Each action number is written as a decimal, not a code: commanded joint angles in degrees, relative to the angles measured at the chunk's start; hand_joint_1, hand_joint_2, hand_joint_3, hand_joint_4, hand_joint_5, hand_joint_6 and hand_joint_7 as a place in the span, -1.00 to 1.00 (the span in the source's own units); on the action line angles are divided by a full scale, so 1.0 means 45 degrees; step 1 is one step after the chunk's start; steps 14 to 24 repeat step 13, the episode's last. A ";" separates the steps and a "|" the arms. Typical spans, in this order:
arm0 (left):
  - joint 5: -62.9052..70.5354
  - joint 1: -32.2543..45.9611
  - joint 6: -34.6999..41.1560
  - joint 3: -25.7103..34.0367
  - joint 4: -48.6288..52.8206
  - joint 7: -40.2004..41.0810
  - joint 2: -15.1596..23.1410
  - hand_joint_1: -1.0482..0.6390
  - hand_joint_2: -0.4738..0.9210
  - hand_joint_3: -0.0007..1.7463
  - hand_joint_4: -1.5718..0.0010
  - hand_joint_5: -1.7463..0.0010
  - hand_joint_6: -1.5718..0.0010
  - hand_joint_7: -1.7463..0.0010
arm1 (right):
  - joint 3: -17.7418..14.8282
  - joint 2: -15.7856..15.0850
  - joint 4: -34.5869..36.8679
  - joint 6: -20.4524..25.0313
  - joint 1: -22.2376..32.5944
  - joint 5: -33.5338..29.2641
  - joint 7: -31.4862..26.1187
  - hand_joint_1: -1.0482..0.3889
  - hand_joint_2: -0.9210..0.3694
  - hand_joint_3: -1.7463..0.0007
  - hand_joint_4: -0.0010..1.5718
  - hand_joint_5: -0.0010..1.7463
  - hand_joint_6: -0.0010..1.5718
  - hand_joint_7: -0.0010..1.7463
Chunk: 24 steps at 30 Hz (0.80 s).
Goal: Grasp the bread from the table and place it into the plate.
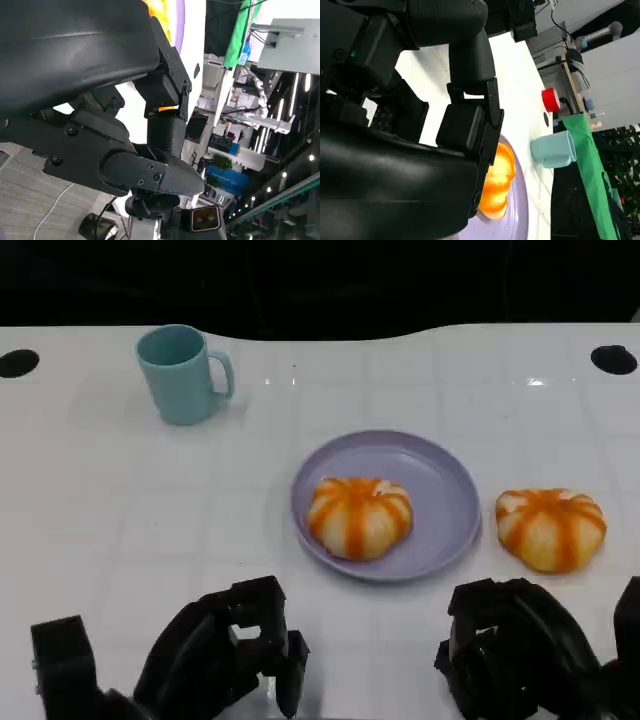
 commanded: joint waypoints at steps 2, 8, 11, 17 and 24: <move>0.0130 -0.0106 -0.0249 0.0202 0.0280 -0.0261 -0.0088 -0.70 0.99 -0.86 -0.32 -1.00 -0.21 -0.81 | -0.0127 -0.0256 0.0090 0.0033 -0.0061 0.0119 0.0021 -1.00 0.37 -0.61 0.93 0.56 1.00 0.15; 0.0176 -0.0228 -0.0059 0.0320 0.0408 -0.0283 -0.0124 -0.70 0.98 -0.87 -0.32 -1.00 -0.22 -0.80 | -0.0195 -0.0269 0.0276 -0.0048 -0.0154 0.0210 0.0200 -1.00 0.37 -0.60 0.91 0.56 1.00 0.12; 0.0202 -0.0294 0.0133 0.0347 0.0387 -0.0221 -0.0093 -0.72 0.97 -0.88 -0.32 -1.00 -0.22 -0.80 | -0.0212 -0.0288 0.0415 -0.0174 -0.0241 0.0159 0.0280 -1.00 0.35 -0.58 0.90 0.56 1.00 0.10; 0.0233 -0.0319 0.0125 0.0372 0.0401 -0.0220 -0.0091 -0.72 0.98 -0.89 -0.32 -1.00 -0.23 -0.80 | -0.0212 -0.0276 0.0454 -0.0194 -0.0274 0.0118 0.0260 -1.00 0.33 -0.57 0.90 0.55 1.00 0.10; 0.0233 -0.0319 0.0125 0.0372 0.0401 -0.0220 -0.0091 -0.72 0.98 -0.89 -0.32 -1.00 -0.23 -0.80 | -0.0212 -0.0276 0.0454 -0.0194 -0.0274 0.0118 0.0260 -1.00 0.33 -0.57 0.90 0.55 1.00 0.10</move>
